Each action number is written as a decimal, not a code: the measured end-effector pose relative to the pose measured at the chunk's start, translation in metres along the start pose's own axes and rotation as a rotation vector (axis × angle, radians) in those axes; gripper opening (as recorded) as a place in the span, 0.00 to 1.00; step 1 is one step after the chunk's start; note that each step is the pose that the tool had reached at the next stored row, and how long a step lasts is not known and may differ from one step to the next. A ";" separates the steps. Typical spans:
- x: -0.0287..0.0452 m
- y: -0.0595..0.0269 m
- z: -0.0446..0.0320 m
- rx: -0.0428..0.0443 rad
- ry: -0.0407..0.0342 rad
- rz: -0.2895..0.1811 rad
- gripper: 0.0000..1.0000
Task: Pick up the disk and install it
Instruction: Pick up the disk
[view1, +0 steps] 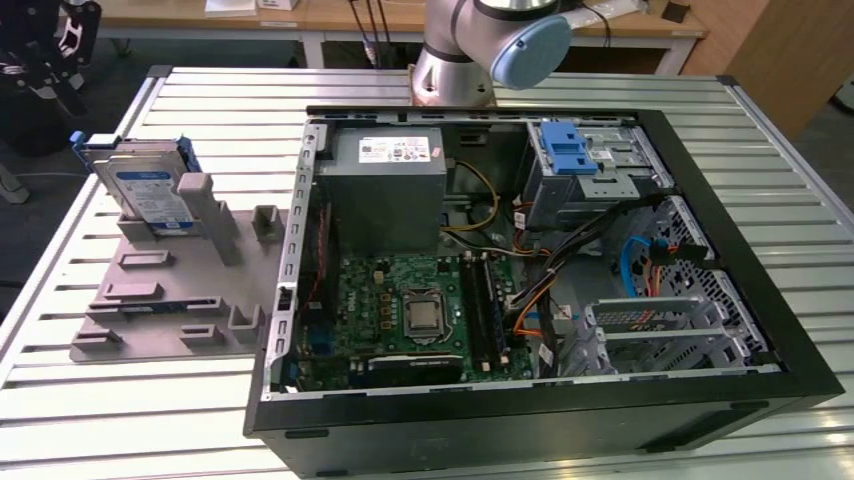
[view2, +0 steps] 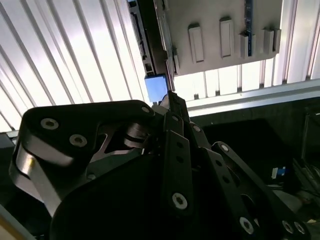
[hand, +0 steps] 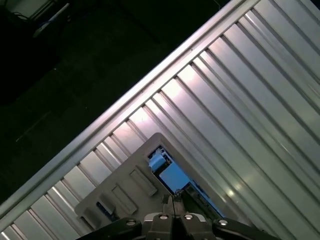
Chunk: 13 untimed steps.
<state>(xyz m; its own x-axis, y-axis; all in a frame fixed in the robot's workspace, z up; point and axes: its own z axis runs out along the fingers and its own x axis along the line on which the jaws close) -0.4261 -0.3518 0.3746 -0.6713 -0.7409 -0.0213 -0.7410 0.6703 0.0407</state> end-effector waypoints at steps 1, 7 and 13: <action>0.0001 0.0001 0.0000 -0.0002 0.0006 -0.012 0.11; 0.0003 0.0003 0.0001 -0.0013 0.0042 -0.088 0.11; 0.0005 0.0005 0.0001 -0.0025 0.0076 -0.164 0.11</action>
<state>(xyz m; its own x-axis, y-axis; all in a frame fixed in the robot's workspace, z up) -0.4268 -0.3518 0.3745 -0.5410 -0.8408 -0.0203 -0.8407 0.5400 0.0398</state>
